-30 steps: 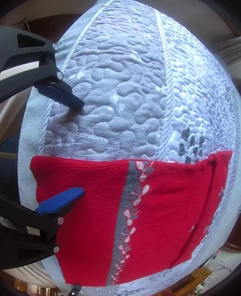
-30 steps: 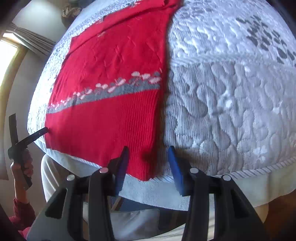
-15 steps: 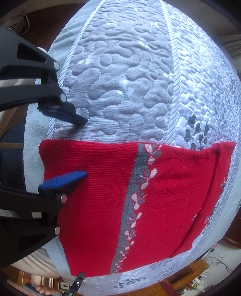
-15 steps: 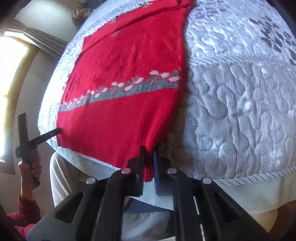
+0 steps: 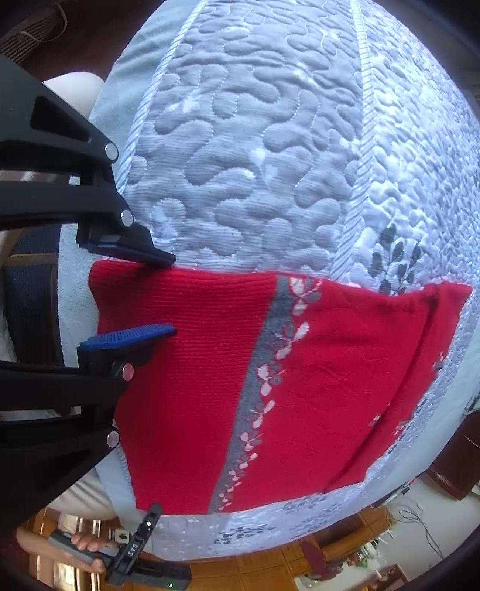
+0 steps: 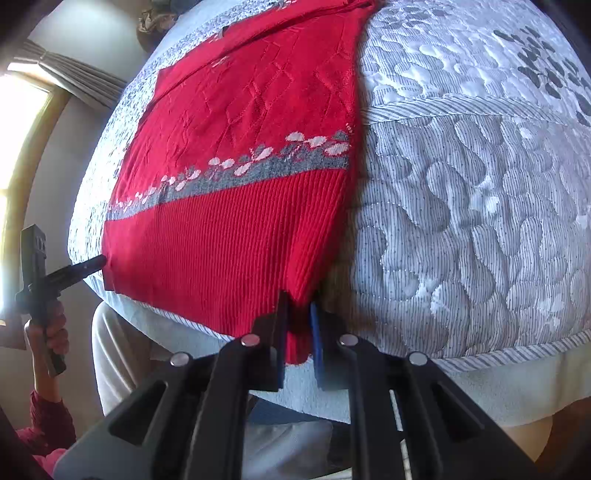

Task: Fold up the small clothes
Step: 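Grasp the hem with the left gripper and lift it toward the collar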

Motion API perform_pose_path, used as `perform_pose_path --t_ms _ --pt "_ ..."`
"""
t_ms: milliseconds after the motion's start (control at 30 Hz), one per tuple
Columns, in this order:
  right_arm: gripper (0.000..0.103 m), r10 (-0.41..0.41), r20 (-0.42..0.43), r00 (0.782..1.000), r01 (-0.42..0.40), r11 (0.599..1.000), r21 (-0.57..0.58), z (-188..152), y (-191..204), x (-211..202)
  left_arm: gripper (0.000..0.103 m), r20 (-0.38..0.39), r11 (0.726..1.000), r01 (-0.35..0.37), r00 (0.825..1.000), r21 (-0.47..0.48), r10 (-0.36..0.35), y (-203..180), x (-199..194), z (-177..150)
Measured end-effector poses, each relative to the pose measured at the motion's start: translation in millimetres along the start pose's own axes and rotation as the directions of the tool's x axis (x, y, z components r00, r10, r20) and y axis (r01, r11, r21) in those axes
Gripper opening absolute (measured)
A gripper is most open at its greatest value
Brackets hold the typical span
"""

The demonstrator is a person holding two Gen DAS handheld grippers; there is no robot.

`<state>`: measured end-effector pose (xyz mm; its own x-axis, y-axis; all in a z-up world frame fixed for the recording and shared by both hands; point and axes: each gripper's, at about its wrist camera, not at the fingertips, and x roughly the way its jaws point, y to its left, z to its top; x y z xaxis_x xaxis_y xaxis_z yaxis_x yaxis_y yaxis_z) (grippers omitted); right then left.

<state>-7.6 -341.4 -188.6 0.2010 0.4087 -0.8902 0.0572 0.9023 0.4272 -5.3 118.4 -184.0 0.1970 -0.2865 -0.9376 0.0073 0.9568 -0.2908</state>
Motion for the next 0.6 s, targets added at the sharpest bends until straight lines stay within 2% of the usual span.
perform_pose_path --t_ms 67,200,233,267,333,500,600 --pt "0.012 0.001 -0.002 1.000 -0.001 1.000 0.001 1.2 -2.1 -0.2 0.037 -0.024 1.000 0.002 1.000 -0.017 -0.003 5.8 7.2 7.9" --pt "0.012 0.004 -0.002 1.000 -0.004 1.000 0.002 1.5 -2.4 -1.8 0.046 -0.044 0.996 0.071 0.996 -0.062 -0.074 18.5 7.9 12.6" --pt "0.012 0.001 0.000 1.000 -0.001 1.000 0.001 1.3 -2.3 -2.7 0.050 -0.036 0.994 0.077 0.996 -0.073 -0.080 20.9 3.1 12.2" --pt "0.012 0.003 0.001 1.000 -0.003 1.000 -0.002 1.6 -2.9 -4.3 0.061 -0.020 0.994 0.078 0.997 -0.070 -0.079 23.6 -2.5 11.2" --pt "0.013 0.003 0.001 1.000 -0.003 1.000 -0.010 1.6 -2.1 -5.4 0.067 0.000 0.997 0.054 0.999 -0.050 -0.054 28.1 -9.0 10.2" --pt "0.013 0.012 -0.003 1.000 -0.012 1.000 0.000 4.7 -2.5 -3.9 0.065 -0.021 0.995 0.095 0.995 -0.040 -0.096 28.4 -2.5 8.6" --pt "0.016 0.006 -0.005 1.000 -0.006 1.000 -0.008 5.5 -0.8 -3.0 0.065 -0.036 0.988 0.152 0.988 -0.015 -0.152 15.6 0.2 5.1"
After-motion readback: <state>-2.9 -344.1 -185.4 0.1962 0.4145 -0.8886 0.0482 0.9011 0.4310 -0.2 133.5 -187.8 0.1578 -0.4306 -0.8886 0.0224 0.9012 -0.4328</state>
